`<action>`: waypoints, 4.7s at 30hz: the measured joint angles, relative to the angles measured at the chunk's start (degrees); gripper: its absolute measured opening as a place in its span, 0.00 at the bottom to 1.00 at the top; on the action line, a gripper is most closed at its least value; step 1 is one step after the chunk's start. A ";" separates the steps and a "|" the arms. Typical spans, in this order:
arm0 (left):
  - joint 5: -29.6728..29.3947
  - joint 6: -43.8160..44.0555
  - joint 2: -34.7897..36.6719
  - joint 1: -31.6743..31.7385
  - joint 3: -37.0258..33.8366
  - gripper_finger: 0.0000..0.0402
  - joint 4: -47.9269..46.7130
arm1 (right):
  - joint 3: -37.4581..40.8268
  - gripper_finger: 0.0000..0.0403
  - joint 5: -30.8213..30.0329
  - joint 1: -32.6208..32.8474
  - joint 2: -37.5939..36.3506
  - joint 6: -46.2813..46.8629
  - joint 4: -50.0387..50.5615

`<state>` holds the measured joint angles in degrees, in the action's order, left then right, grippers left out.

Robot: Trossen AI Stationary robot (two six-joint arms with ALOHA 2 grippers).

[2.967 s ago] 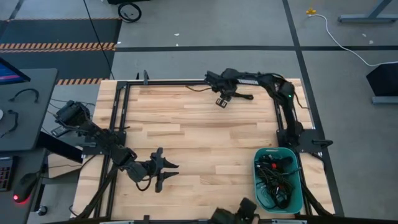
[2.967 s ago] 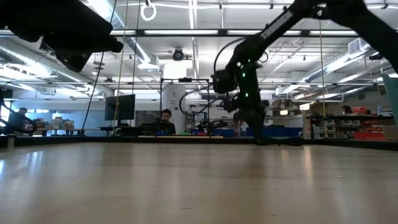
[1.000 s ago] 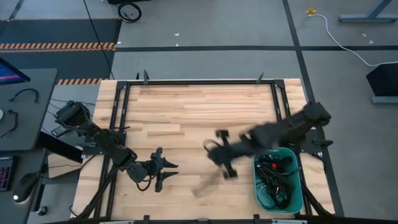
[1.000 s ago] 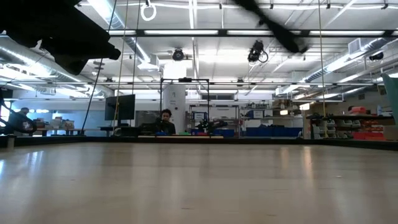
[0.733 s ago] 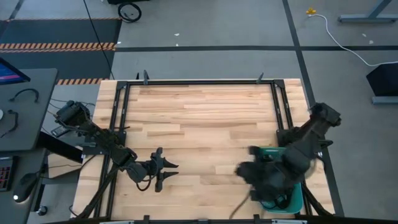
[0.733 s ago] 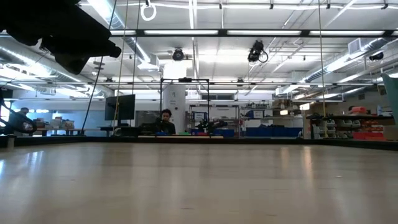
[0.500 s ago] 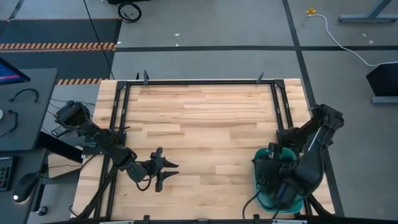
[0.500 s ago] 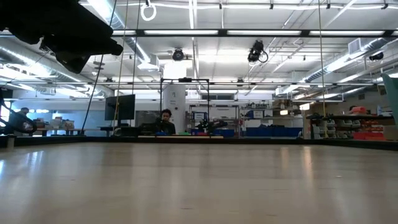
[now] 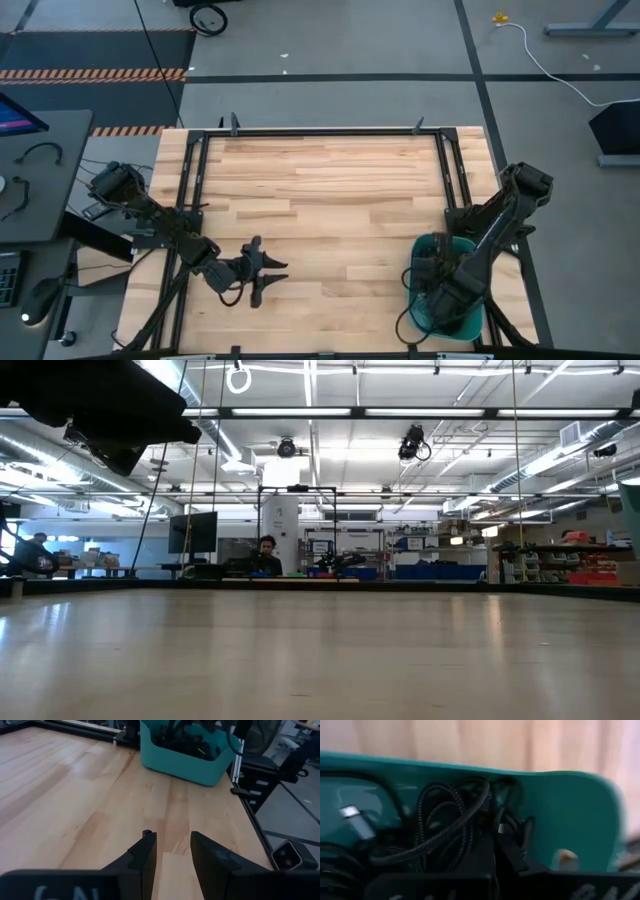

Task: Pick and place USB-C Cables
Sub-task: Put the black charger cable into the blue bin, then return to Home Position

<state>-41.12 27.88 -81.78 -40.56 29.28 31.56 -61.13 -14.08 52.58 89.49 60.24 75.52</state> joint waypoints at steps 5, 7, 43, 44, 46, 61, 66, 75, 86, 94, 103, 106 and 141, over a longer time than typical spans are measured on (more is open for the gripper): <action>-0.22 0.05 0.00 0.64 0.00 0.31 0.61 | 2.08 0.07 0.39 -0.57 0.02 1.41 -2.94; -0.22 0.04 0.00 0.64 0.00 0.31 0.98 | 1.17 0.13 1.16 -0.81 0.00 2.84 -1.01; -0.20 -0.44 0.00 0.63 0.00 0.31 5.54 | 23.53 0.01 2.03 -17.88 -3.63 -57.69 -138.09; -0.20 -0.44 0.00 0.64 0.00 0.31 5.53 | 24.50 0.01 4.10 -20.31 -6.37 -57.61 -137.18; -0.20 -0.44 0.00 0.64 0.00 0.31 5.43 | 26.97 0.01 7.37 -24.83 -13.28 -56.94 -132.66; -0.24 -0.46 0.00 0.62 0.00 0.31 4.41 | 39.07 0.01 -2.98 -31.68 -59.88 -50.65 -87.01; -0.55 -0.35 0.00 0.64 0.00 0.31 4.54 | 47.70 0.01 -1.17 -33.34 -67.14 -50.55 -88.60; -0.93 -0.48 0.00 0.71 0.00 0.31 4.56 | 55.16 0.00 1.75 -42.76 -83.91 -50.77 -86.12; -1.11 -0.07 -0.02 2.54 0.02 0.31 4.68 | 60.73 0.00 9.57 -53.09 -89.00 -46.33 -78.42; -1.10 -0.08 -0.02 2.52 0.02 0.31 4.29 | 60.60 0.06 3.19 -54.67 -87.93 -46.85 -77.74; -1.04 0.26 -0.02 2.81 0.02 0.30 4.28 | 60.60 0.08 3.23 -54.67 -87.93 -46.85 -78.02; 1.84 -1.07 0.79 4.54 -0.07 0.23 3.79 | 60.60 0.08 3.23 -54.67 -87.93 -46.85 -78.02; 67.16 -21.24 77.42 51.81 -28.85 0.02 -13.30 | 60.49 0.07 3.27 -54.65 -87.73 -46.85 -79.80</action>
<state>26.05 6.64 -4.36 11.24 0.43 18.25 -0.64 -10.81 -2.07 1.76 13.39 -4.28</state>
